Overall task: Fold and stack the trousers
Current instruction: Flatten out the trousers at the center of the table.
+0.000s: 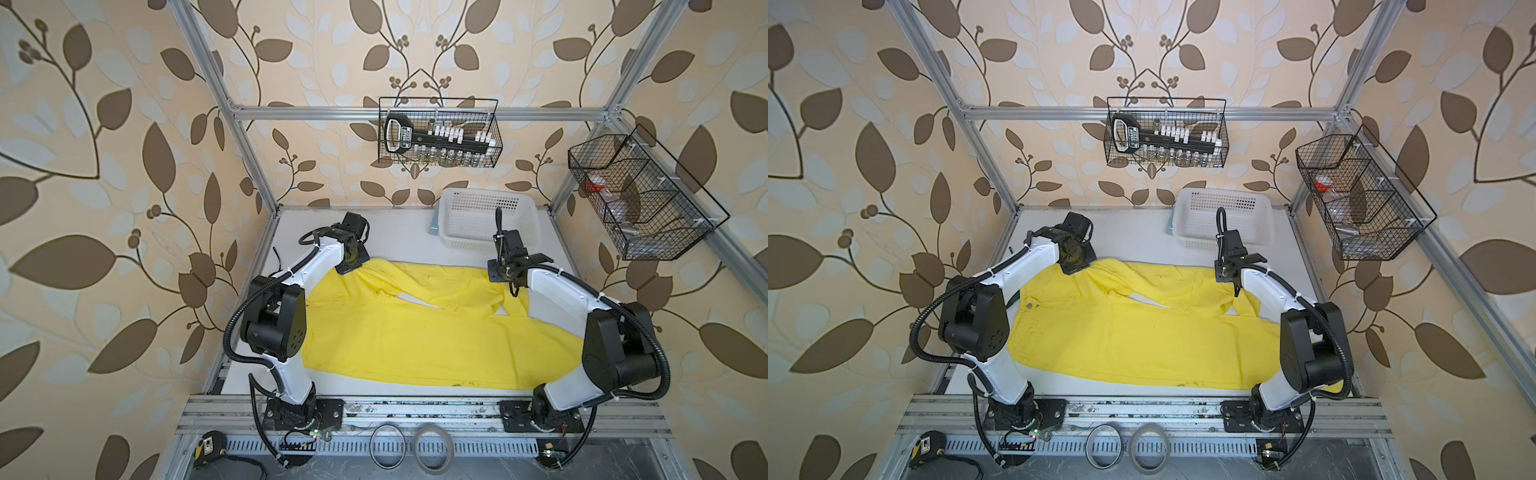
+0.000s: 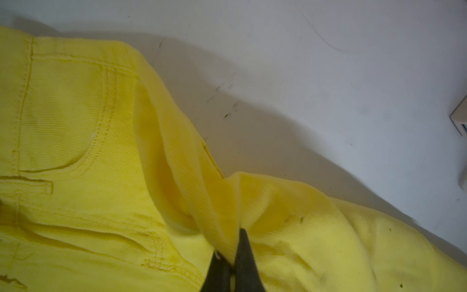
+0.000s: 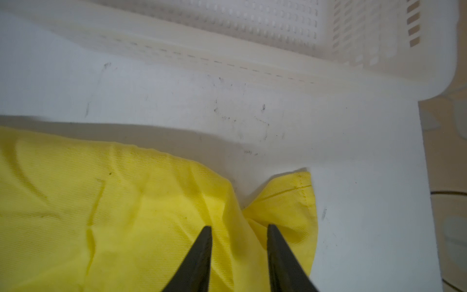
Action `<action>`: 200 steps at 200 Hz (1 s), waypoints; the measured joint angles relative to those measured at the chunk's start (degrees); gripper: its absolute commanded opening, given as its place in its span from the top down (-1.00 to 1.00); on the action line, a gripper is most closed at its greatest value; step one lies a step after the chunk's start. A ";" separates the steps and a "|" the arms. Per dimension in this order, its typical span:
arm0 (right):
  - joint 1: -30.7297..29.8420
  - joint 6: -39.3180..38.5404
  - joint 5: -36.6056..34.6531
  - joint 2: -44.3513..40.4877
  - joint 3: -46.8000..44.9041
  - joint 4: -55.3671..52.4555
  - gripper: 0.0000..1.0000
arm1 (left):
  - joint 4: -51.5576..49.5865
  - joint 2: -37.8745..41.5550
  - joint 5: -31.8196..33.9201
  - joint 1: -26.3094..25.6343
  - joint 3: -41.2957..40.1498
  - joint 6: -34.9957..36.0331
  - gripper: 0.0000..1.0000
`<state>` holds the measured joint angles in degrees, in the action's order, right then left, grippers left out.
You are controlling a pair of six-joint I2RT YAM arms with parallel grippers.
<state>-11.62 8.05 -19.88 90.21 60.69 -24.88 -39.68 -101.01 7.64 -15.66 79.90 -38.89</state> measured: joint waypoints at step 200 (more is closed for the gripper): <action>12.41 14.12 13.16 -15.13 -24.59 2.58 0.15 | 0.50 -0.72 1.46 0.00 -0.59 1.07 1.00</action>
<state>0.80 22.17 -6.72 75.09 36.10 -22.31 -39.18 -101.73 9.10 -15.66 79.31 -37.82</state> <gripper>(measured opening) 0.542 0.045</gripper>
